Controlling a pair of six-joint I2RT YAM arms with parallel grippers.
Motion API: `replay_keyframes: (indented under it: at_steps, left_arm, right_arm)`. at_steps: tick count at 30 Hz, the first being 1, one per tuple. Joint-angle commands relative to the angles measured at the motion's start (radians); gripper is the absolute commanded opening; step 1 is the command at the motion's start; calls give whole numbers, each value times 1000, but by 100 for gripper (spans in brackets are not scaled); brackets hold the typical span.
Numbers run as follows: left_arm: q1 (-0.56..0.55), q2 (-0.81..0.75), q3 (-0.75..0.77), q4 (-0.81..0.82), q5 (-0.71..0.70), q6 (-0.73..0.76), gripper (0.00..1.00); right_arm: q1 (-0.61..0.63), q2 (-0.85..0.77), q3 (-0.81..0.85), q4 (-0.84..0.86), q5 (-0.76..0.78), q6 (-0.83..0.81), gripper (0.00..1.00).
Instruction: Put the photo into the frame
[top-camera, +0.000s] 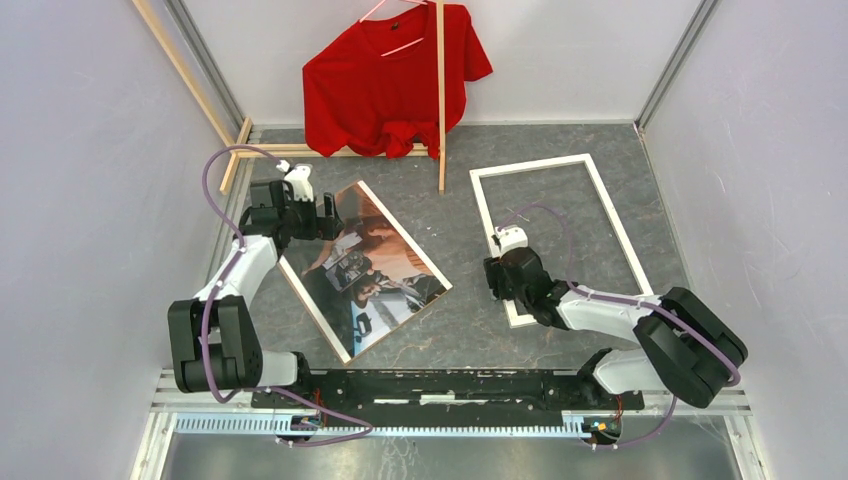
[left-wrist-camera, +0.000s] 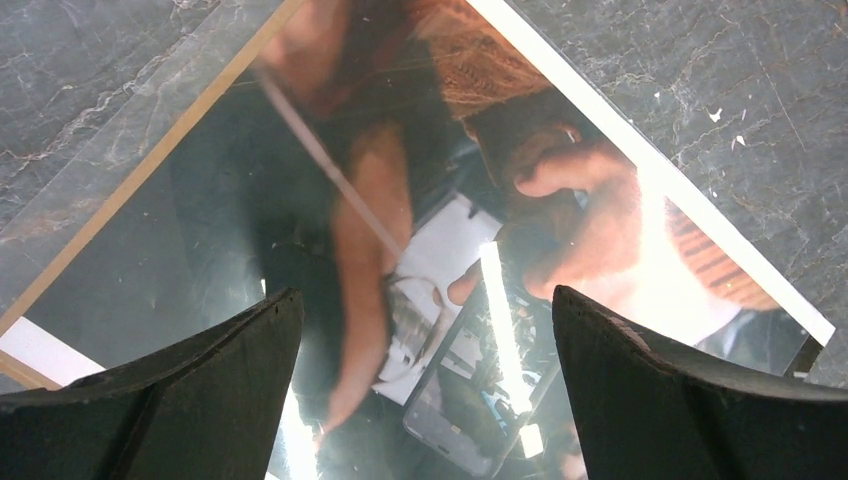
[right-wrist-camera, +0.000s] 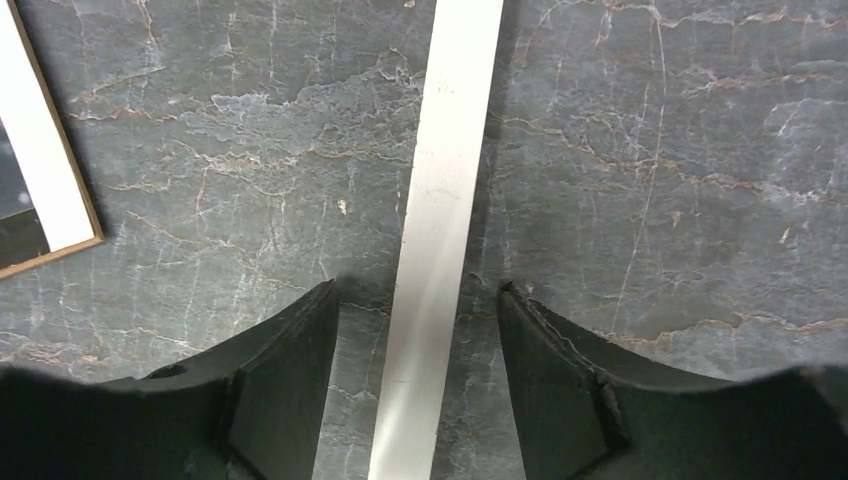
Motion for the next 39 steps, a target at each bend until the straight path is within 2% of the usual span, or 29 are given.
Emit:
replay_keyframes:
  at_steps: [1, 5, 9, 14, 19, 26, 39]
  left_arm:
    - [-1, -46, 17, -33, 40, 40, 100]
    - [-15, -47, 23, -69, 45, 63, 100]
    - [-46, -42, 27, -99, 18, 89, 100]
    - [-89, -54, 26, -111, 12, 98, 100]
    - [-171, -59, 43, -133, -15, 107, 100]
    - [-274, -50, 88, -164, -42, 101, 100]
    - [-440, -65, 216, -196, -38, 60, 100]
  right_arm:
    - [8, 15, -19, 2, 38, 49, 57]
    - [14, -12, -60, -2, 101, 116, 33]
    - [16, -39, -59, -31, 91, 186, 20]
    - [29, -123, 20, -158, 99, 323, 6]
    - [48, -237, 146, -301, 96, 450, 5]
    - [55, -343, 271, -390, 20, 570, 6]
    - [57, -428, 459, -379, -98, 736, 6]
